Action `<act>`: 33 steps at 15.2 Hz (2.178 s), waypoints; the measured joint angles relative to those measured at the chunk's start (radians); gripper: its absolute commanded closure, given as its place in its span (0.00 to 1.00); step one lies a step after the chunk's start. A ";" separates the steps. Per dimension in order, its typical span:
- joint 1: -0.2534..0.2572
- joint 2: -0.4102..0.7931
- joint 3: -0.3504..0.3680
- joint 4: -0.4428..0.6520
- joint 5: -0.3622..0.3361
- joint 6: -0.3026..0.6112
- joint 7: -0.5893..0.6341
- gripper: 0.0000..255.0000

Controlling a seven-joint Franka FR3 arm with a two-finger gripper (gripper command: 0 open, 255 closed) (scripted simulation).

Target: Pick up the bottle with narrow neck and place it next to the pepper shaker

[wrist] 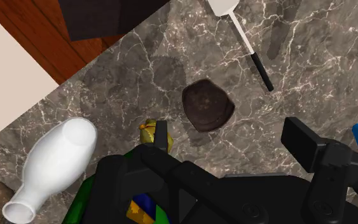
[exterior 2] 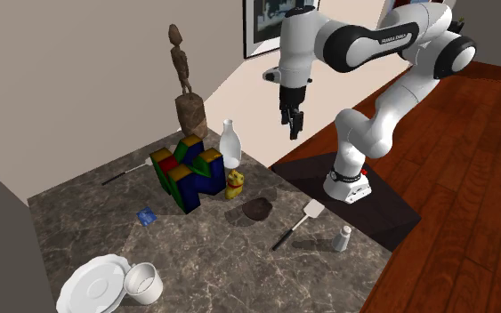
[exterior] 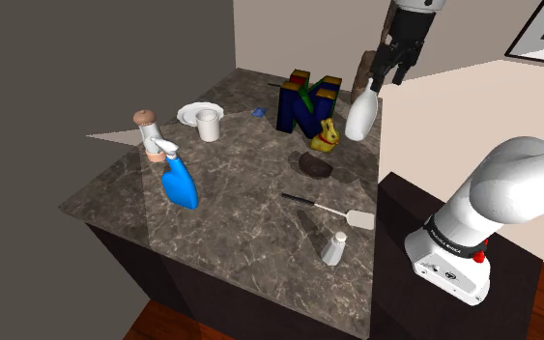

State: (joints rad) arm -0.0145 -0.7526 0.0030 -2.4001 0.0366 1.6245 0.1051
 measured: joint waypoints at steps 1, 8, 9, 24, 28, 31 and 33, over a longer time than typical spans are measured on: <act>0.000 0.000 0.000 0.000 0.000 0.000 0.000 0.00; -0.040 0.131 -0.105 0.037 -0.072 0.086 -0.130 0.00; -0.046 0.156 -0.122 0.046 -0.082 0.101 -0.151 0.00; -0.105 0.622 -0.339 0.335 -0.093 0.272 -0.466 0.00; -0.131 0.756 -0.380 0.434 -0.057 0.299 -0.556 0.00; -0.135 0.777 -0.384 0.419 -0.050 0.334 -0.568 0.00; -0.136 0.784 -0.384 0.401 -0.048 0.358 -0.571 0.00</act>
State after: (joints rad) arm -0.1508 0.0314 -0.3812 -1.9990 -0.0111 1.9826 -0.4659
